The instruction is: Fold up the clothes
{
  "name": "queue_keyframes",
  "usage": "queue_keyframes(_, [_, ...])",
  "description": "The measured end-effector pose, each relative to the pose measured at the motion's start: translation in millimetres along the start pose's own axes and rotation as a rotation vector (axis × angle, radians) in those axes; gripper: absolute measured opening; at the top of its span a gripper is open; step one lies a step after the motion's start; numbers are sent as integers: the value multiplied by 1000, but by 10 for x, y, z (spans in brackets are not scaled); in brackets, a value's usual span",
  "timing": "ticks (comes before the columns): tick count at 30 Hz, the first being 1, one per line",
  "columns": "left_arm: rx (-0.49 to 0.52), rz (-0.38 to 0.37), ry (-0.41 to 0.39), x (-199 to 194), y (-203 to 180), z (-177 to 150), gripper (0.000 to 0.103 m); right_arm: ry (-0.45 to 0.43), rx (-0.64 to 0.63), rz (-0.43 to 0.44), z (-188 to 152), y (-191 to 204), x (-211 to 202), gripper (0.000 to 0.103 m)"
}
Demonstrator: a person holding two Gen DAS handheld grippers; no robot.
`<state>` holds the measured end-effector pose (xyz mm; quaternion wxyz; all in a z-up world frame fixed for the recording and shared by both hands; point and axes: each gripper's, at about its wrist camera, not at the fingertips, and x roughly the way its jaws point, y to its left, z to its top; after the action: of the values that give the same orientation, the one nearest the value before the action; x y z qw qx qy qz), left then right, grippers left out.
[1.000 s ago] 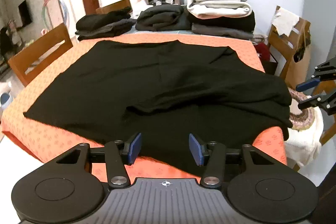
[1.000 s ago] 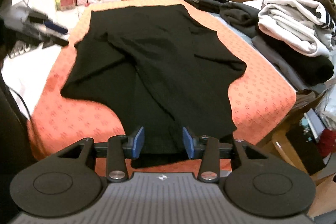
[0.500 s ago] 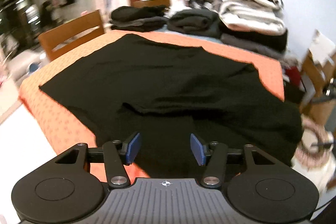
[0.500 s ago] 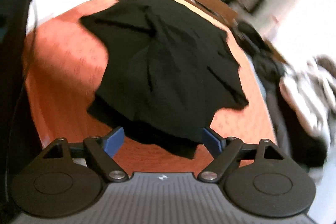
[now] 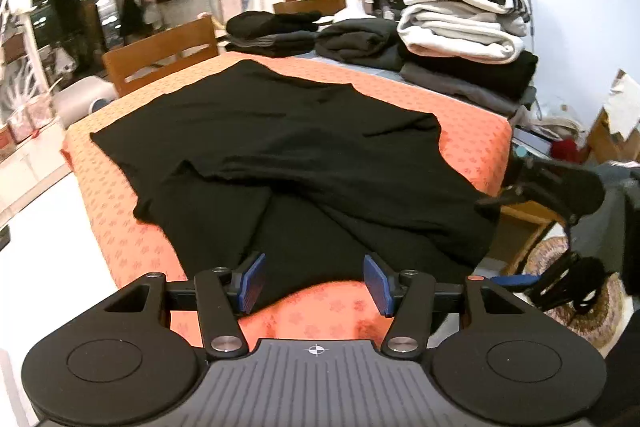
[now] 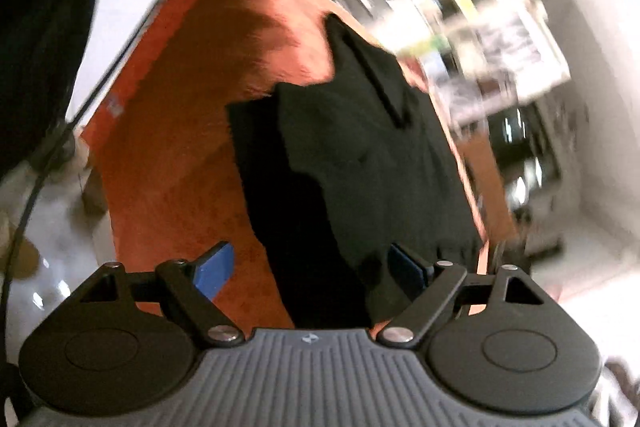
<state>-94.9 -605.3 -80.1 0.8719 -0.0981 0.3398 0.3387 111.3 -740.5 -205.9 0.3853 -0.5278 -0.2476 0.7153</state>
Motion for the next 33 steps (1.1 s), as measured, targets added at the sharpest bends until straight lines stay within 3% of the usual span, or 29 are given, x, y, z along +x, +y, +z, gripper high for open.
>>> queue_keyframes(4, [-18,30,3,-69,-124,-31,57,-21,-149,-45,-53,193,122,87])
queue_keyframes(6, [-20,40,5,-92,-173,-44,57,-18,-185,-78,-60,237,181,81])
queue_keyframes(10, [21,44,4,-80,-258,-75,57,-24,-173,-103,-20,159,190,50])
queue_keyframes(11, [31,46,4,-76,-279,-82,57,-23,-148,-91,-3,101,163,38])
queue_keyframes(14, [87,30,6,-20,-346,-110,60,-19,-50,-18,31,-119,60,22])
queue_keyframes(22, [325,-48,19,290,-580,-300,62,9,150,119,189,-791,-138,18])
queue_keyframes(30, [569,-68,-81,451,-896,-483,65,41,226,203,245,-1288,-226,18])
queue_keyframes(33, [620,-29,-123,503,-949,-545,66,49,246,217,263,-1388,-209,18])
